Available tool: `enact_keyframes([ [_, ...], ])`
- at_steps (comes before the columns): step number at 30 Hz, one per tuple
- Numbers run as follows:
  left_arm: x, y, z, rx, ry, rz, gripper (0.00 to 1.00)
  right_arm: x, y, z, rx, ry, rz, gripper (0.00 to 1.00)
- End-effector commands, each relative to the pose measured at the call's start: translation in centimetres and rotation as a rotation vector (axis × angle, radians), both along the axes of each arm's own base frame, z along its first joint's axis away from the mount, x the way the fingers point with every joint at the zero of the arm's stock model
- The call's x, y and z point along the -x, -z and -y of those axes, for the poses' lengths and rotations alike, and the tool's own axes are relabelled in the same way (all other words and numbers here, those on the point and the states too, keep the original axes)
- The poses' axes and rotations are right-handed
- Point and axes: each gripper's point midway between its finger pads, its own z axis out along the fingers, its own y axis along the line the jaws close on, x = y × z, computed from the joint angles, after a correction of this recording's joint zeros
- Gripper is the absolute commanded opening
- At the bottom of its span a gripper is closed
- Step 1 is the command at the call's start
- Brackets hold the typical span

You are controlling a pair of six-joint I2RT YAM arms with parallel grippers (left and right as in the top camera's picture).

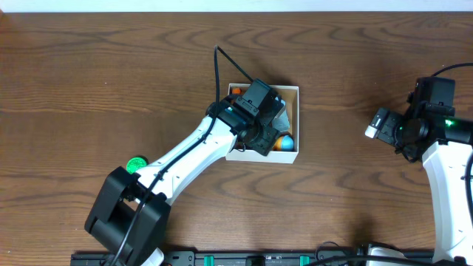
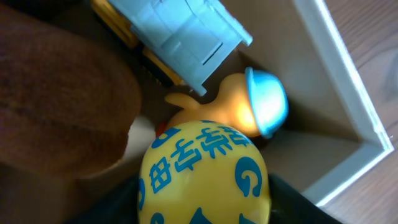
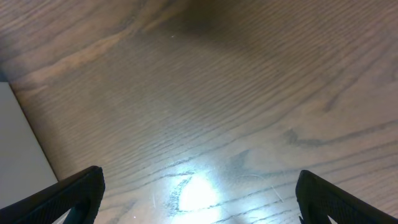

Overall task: Pack container
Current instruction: 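Carry the yellow ball into the box and release it, then move the left gripper down onto the green round toy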

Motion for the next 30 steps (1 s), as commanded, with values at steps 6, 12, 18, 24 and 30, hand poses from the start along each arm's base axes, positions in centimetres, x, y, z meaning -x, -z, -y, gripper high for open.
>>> enact_keyframes([
  [6,-0.3,-1.2,-0.1,0.011,0.001,0.020,0.98,0.0,0.1,-0.4,-0.014,-0.035,-0.001,0.99],
  [12,-1.7,-3.6,-2.1,-0.004,-0.063,0.058,0.98,0.0,0.3,-0.4,-0.014,-0.035,-0.005,0.99],
  [18,-3.0,-8.1,-6.0,0.030,-0.164,0.115,0.98,0.0,0.6,-0.4,-0.017,-0.035,-0.018,0.99],
  [24,-3.4,-12.4,-15.0,-0.023,-0.427,0.185,0.98,-0.1,1.0,-0.4,-0.020,-0.035,-0.029,0.99],
  [30,-1.1,-13.0,-25.2,-0.062,-0.838,0.079,0.98,-0.1,1.0,-0.4,-0.024,-0.036,-0.028,0.99],
])
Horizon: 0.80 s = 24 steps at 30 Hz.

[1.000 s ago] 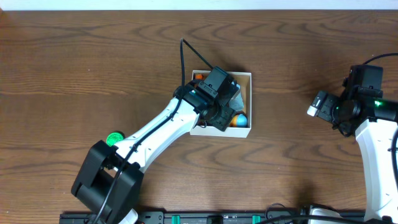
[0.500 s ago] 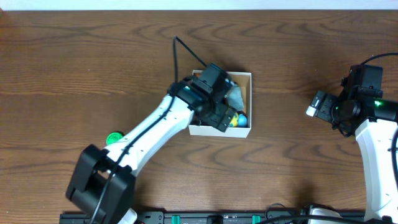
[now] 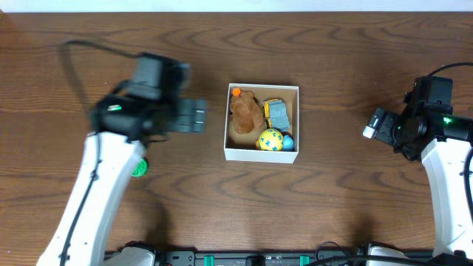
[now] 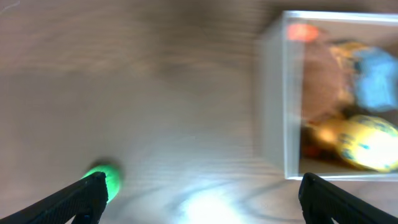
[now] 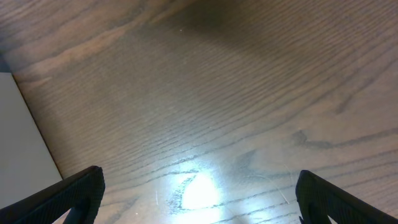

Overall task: Pack container
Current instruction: 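Move the left gripper down onto the green round toy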

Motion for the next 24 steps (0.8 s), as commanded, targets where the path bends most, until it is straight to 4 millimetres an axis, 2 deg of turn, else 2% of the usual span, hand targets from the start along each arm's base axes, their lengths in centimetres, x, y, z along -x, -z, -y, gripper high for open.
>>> enact_keyframes([
  [1,0.7,-0.2,-5.2,0.021,-0.266,-0.042,0.98,0.1,0.4,-0.1,-0.007,-0.012,-0.011,0.99],
  [7,2.3,3.7,-9.9,0.077,-0.463,-0.174,0.98,0.1,0.4,-0.4,-0.021,-0.019,-0.010,0.99],
  [10,2.9,6.4,-11.3,0.117,-0.526,-0.228,0.98,0.1,0.4,-0.4,-0.021,-0.019,-0.009,0.99],
  [17,3.7,12.9,-11.9,0.198,-0.577,-0.325,0.98,0.0,0.4,-0.5,-0.027,-0.021,-0.008,0.99],
  [24,4.5,16.8,-11.6,0.198,-0.582,-0.416,0.98,0.0,0.4,-0.5,-0.024,-0.028,-0.008,0.99],
])
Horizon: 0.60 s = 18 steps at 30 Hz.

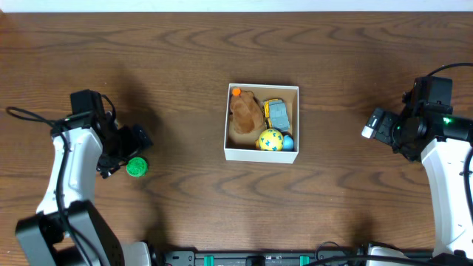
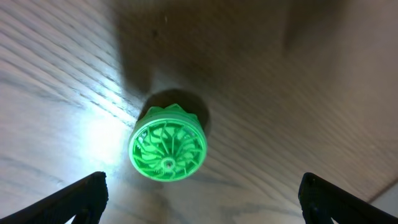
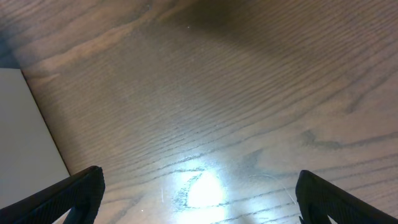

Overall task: Pack container
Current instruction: 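Move the left gripper down onto the green round toy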

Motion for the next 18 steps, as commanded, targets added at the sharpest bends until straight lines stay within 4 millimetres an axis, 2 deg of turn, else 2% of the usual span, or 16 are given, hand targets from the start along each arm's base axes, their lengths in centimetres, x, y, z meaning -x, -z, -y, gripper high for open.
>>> enact_keyframes([
  [1,0.5,1.3,0.3,0.023,-0.015,-0.031,0.98,0.1,0.3,-0.1,0.000,-0.019,-0.011,0.99],
  [9,2.0,4.0,0.0,-0.010,-0.056,-0.062,0.98,0.1,0.3,-0.1,0.000,-0.019,-0.011,0.99],
  [14,2.9,4.8,-1.6,-0.105,-0.102,-0.093,0.98,0.1,0.3,-0.1,0.000,-0.019,-0.011,0.99],
  [18,2.7,4.9,-1.8,-0.116,-0.103,-0.087,0.98,0.1,0.3,-0.1,0.000,-0.019,-0.010,0.99],
])
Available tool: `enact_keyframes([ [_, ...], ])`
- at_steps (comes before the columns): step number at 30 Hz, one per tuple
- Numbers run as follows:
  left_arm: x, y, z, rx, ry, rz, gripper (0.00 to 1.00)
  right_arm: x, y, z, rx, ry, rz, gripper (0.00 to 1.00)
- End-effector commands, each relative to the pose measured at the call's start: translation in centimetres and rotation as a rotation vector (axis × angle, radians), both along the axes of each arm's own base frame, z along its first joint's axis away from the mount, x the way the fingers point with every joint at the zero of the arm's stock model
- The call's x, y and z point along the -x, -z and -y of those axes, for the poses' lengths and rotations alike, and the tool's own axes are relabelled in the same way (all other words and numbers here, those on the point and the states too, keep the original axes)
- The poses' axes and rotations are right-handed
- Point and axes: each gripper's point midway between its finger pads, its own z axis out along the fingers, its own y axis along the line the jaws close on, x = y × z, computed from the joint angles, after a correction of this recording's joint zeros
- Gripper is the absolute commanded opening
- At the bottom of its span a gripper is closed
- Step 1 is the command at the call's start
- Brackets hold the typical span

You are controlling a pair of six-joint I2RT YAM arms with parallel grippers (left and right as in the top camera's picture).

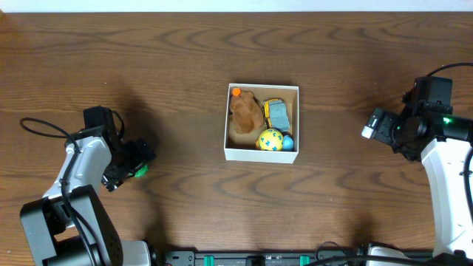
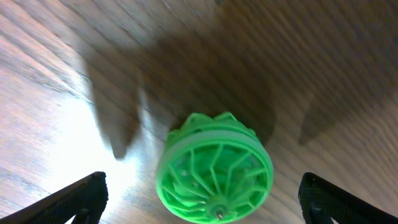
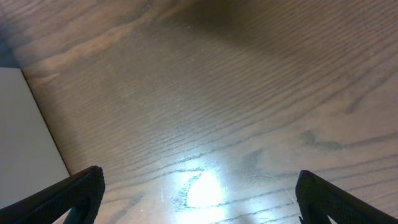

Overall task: Pack container
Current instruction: 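Move the left gripper down onto the green round toy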

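A white box point(image 1: 293, 154) stands mid-table holding a brown plush toy point(image 1: 244, 114), a small truck point(image 1: 277, 112), a yellow ball point(image 1: 270, 139) and a duck with a blue hat point(image 1: 287, 142). A green ribbed wheel point(image 2: 214, 175) lies on the wood at the left; only a sliver of the wheel point(image 1: 137, 171) shows from above under my left gripper point(image 1: 135, 162). That left gripper point(image 2: 199, 205) is open, low over the wheel, one finger on each side. My right gripper point(image 3: 199, 205) is open over bare wood at the right, nothing between its fingers.
The box's white wall point(image 3: 25, 130) shows at the left edge of the right wrist view. A cable point(image 1: 41, 124) loops by the left arm. A black rail point(image 1: 266, 258) runs along the table's front edge.
My left gripper has come down closer over the green wheel, which now fills more of the left wrist view between the open fingers. The right arm has not moved.
My left gripper was inside the box at the yellow ball beside the duck. Then it was open, left of the box, the ball lying in the box. Then it hung above the green wheel, and now sits lower around it.
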Motion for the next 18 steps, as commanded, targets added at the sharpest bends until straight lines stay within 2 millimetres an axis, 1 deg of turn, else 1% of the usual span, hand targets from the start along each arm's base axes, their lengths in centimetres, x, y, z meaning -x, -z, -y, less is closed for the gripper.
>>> enact_keyframes([
  [1,0.5,0.5,-0.8,-0.043,-0.024,-0.023,0.98,0.1,0.3,0.0,0.000,-0.016,-0.011,0.99],
  [6,0.4,0.6,-1.0,-0.053,-0.031,-0.024,0.98,0.1,0.3,0.0,0.000,-0.016,-0.011,0.99],
  [14,1.0,1.8,-0.8,-0.039,-0.029,-0.072,0.98,0.1,0.3,0.0,0.000,-0.016,-0.011,0.99],
  [18,0.9,1.8,-0.7,-0.039,-0.022,-0.072,0.98,0.1,0.3,0.0,0.000,-0.015,-0.011,0.99],
])
